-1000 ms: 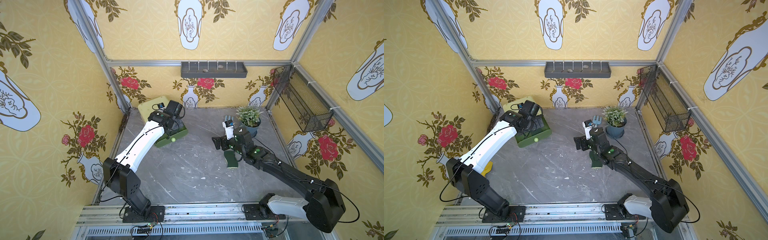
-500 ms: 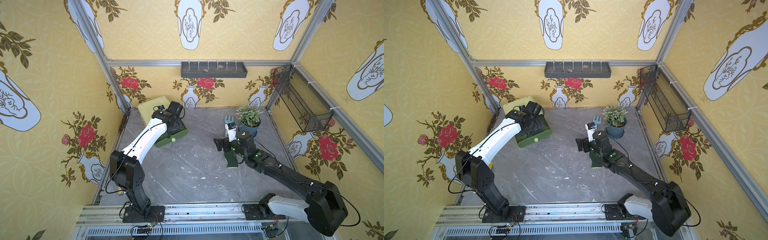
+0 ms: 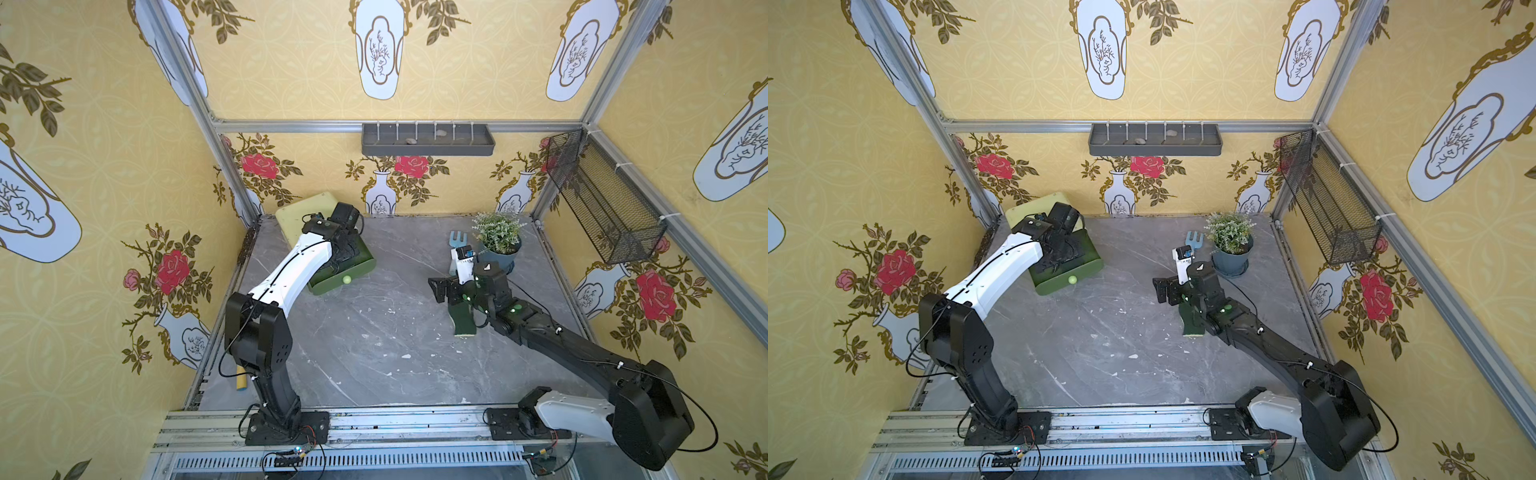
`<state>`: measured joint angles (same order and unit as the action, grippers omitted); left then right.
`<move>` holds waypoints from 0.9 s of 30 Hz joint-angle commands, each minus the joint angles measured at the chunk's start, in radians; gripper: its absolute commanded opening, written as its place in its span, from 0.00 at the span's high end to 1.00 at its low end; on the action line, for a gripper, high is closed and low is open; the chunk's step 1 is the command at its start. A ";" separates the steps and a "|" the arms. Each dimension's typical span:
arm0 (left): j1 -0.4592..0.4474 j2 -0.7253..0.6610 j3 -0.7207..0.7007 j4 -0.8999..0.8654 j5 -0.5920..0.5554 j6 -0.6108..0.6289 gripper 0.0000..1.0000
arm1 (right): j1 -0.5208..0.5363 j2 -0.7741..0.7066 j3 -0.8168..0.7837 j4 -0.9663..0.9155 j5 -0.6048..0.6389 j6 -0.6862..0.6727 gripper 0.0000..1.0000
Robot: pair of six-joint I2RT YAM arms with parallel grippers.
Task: Take the sponge out of the drawer
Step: Pick up the sponge from the drawer.
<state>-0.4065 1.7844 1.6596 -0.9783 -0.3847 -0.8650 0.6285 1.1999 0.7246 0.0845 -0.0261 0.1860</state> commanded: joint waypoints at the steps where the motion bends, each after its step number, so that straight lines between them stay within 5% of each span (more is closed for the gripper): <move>1: 0.003 0.013 0.003 0.010 0.010 0.006 0.00 | 0.000 0.004 -0.001 0.060 -0.012 0.010 0.02; 12: 0.012 0.030 0.003 0.026 0.026 0.015 0.02 | -0.004 0.013 0.002 0.053 -0.020 0.013 0.02; 27: 0.015 -0.003 -0.021 0.049 0.022 0.015 0.36 | -0.007 0.029 0.008 0.046 -0.035 0.017 0.01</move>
<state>-0.3927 1.7882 1.6466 -0.9287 -0.3511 -0.8593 0.6209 1.2274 0.7258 0.0845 -0.0509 0.1894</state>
